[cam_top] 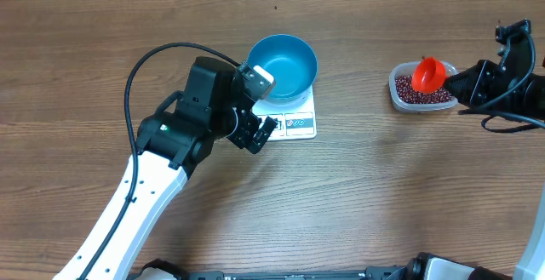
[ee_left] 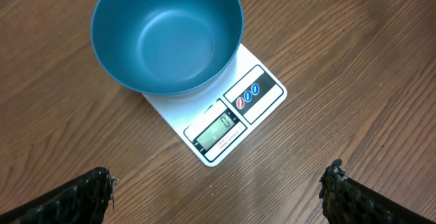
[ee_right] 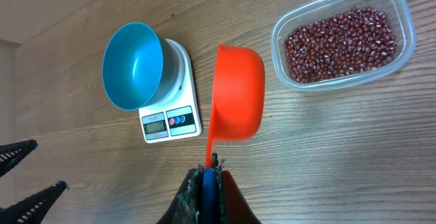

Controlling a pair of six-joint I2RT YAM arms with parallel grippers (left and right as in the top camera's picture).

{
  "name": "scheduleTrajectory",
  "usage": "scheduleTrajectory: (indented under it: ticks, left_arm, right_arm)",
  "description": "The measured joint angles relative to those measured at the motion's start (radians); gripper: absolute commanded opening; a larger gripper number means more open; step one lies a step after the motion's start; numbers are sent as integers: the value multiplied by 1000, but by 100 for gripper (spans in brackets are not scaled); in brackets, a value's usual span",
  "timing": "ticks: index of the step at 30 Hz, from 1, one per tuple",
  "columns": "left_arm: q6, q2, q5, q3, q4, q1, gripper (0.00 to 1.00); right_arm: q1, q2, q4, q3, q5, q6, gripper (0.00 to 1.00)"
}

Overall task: Scoop item into bowl and weigh 150g on scale
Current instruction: 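Lift the left gripper back from the scale display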

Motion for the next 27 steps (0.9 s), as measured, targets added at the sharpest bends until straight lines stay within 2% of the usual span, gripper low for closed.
scheduleTrajectory:
  ticks: [27]
  left_arm:
    - [-5, 21, 0, 0, 0, 0, 100]
  right_arm:
    - [0, 0, -8, 0, 0, 0, 4]
